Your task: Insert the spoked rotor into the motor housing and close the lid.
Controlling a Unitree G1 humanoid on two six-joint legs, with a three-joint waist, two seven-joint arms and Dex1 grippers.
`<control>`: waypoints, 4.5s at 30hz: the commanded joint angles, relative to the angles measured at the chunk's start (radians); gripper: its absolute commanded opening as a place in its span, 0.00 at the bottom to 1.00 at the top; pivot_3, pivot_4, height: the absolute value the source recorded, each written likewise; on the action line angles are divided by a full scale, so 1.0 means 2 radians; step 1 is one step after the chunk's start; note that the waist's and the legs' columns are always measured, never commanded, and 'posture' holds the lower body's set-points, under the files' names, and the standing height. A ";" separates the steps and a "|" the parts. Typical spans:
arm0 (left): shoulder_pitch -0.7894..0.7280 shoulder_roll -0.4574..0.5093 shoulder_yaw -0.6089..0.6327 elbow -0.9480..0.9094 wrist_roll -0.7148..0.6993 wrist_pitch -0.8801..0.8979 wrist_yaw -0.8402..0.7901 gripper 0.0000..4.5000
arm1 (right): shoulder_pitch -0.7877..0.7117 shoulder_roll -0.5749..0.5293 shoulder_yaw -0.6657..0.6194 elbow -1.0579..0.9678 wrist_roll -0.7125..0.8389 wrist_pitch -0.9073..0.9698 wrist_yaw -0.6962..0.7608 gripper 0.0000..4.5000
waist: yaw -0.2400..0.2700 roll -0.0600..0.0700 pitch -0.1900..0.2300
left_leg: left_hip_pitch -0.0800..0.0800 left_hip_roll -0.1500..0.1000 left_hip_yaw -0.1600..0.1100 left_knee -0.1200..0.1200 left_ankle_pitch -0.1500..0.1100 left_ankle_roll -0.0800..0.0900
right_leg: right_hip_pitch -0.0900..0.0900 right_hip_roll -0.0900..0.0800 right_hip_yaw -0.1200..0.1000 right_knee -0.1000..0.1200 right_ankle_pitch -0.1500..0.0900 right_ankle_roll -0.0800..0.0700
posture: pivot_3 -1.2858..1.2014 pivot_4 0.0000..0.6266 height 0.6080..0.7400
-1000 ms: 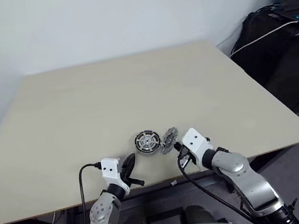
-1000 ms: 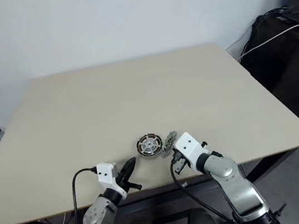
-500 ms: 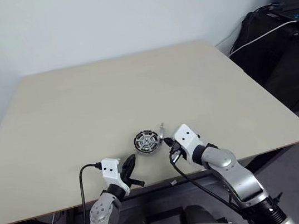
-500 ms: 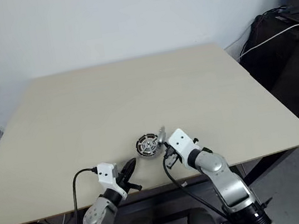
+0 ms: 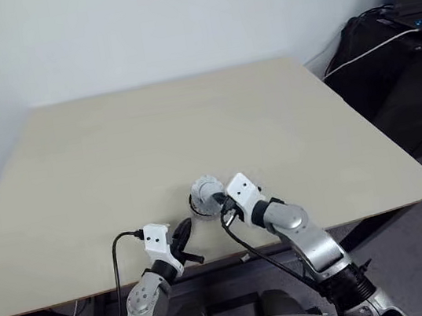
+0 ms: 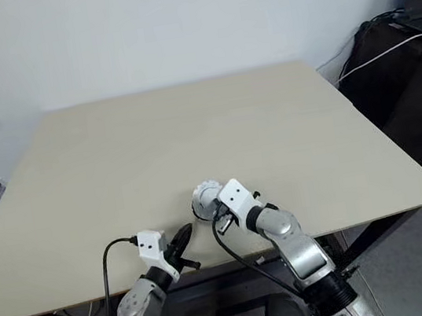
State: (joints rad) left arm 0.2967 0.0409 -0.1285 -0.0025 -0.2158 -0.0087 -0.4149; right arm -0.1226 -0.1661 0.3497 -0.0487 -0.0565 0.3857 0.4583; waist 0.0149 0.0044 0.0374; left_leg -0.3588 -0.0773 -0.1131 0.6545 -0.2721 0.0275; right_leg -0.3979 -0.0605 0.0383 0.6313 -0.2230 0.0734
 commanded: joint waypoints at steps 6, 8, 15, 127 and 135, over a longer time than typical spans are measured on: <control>-0.005 0.001 0.000 -0.013 -0.004 -0.008 -0.002 0.00 | -0.036 0.014 0.012 0.099 -0.013 -0.035 -0.002 0.00 | 0.000 0.001 -0.002 | 0.000 0.000 0.000 0.000 0.000 0.000 | 0.000 0.000 0.000 0.000 0.000 0.000 | 0.52 0.00 1.00; -0.005 0.001 0.000 -0.013 -0.004 -0.009 -0.002 0.00 | -0.039 0.014 0.013 0.114 -0.017 -0.040 -0.003 0.00 | -0.001 0.002 -0.004 | 0.001 0.000 0.000 0.000 0.000 0.000 | 0.001 0.000 0.000 0.000 0.000 0.000 | 0.52 0.00 1.00; -0.004 0.001 0.004 -0.010 -0.004 -0.013 -0.002 0.00 | -0.013 0.013 -0.007 0.015 0.025 -0.060 0.019 0.09 | -0.001 0.002 -0.004 | 0.003 0.000 0.000 0.000 0.000 -0.001 | 0.003 0.000 0.000 0.000 0.000 0.000 | 0.52 0.00 1.00; 0.007 0.004 0.001 -0.030 -0.005 -0.005 0.006 0.00 | -0.059 0.055 0.005 0.109 -0.021 0.182 -0.098 0.72 | 0.001 0.006 -0.008 | 0.003 0.000 0.000 -0.001 -0.001 -0.002 | 0.003 0.000 0.000 0.000 -0.001 0.000 | 0.52 0.00 1.00; 0.009 0.005 0.000 -0.033 -0.005 -0.003 0.007 0.00 | -0.056 0.045 0.026 0.099 -0.028 0.189 -0.095 0.72 | 0.000 0.006 -0.008 | 0.004 0.000 0.000 -0.002 -0.001 -0.003 | 0.003 -0.001 0.000 -0.001 -0.001 0.000 | 0.52 0.00 1.00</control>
State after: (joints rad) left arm 0.3216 0.0505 -0.1274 -0.0178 -0.2161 -0.0078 -0.4013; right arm -0.2696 -0.0415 0.3923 0.0904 -0.0763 0.6919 0.2814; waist 0.0155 0.0172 0.0215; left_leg -0.3517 -0.0781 -0.1140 0.6509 -0.2751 0.0225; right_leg -0.3914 -0.0615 0.0383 0.6300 -0.2246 0.0727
